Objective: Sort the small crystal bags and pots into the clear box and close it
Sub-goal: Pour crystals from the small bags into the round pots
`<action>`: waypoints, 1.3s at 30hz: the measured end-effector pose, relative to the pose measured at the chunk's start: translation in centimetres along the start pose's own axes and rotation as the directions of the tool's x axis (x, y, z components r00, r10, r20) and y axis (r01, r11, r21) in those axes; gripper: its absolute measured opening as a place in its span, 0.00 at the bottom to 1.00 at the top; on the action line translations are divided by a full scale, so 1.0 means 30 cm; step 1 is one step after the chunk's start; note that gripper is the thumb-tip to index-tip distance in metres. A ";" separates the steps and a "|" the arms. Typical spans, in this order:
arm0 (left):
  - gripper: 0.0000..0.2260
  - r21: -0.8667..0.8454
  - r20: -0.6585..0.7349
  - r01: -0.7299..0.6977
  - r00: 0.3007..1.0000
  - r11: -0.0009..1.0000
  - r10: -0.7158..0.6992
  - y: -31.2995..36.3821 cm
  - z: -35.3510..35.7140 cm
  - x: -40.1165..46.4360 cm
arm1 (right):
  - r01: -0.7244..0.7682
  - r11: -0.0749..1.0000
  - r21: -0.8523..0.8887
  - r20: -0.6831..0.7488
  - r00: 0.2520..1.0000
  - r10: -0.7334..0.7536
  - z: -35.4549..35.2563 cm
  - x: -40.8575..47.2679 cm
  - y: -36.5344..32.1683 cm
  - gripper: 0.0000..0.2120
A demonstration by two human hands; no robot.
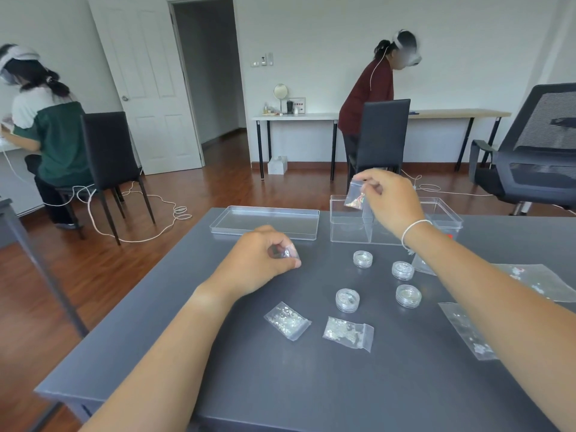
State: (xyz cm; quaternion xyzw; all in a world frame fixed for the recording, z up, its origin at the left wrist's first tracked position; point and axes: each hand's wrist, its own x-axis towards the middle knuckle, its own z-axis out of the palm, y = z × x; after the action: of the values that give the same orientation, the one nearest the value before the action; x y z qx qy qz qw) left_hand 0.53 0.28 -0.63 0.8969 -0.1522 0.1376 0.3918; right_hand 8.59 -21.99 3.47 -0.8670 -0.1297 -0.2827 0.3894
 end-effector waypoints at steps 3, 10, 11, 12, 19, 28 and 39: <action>0.09 -0.036 -0.013 0.000 1.000 0.999 0.000 0.006 0.001 0.001 | -0.013 0.997 -0.073 0.037 0.999 0.016 0.013 0.001 0.016 0.11; 0.11 -0.082 0.025 0.000 1.000 0.997 0.002 0.023 0.008 -0.003 | -0.041 0.974 -0.225 0.225 0.970 0.093 0.036 -0.010 0.063 0.12; 0.12 -0.085 0.034 0.003 0.999 0.996 0.000 0.025 0.008 -0.003 | -0.036 0.972 -0.232 0.226 0.970 0.090 0.036 -0.010 0.065 0.12; 0.13 -0.095 0.044 0.008 0.999 0.995 -0.004 0.026 0.008 -0.003 | -0.027 0.971 -0.239 0.225 0.971 0.083 0.037 -0.010 0.066 0.13; 0.10 -0.076 0.014 -0.004 1.000 0.997 0.005 0.023 0.009 -0.005 | 0.094 0.959 -0.266 0.162 0.985 -0.052 0.003 -0.062 0.055 0.13; 0.10 -0.185 -0.118 0.005 0.993 0.983 -0.027 0.029 0.012 0.006 | 0.221 0.973 -0.070 0.295 0.936 -0.192 -0.113 -0.254 0.010 0.09; 0.06 -0.356 -0.125 0.085 0.983 0.931 -0.138 0.088 0.046 0.034 | 0.133 0.988 0.084 0.383 0.911 -0.155 -0.112 -0.270 0.003 0.07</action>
State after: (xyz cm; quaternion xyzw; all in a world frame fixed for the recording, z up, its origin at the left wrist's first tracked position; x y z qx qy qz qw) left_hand 0.63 -2.63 0.58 0.8078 -0.0934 0.1519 0.5618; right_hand 0.81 -24.61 0.43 -0.8826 -0.2756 -0.1293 0.3583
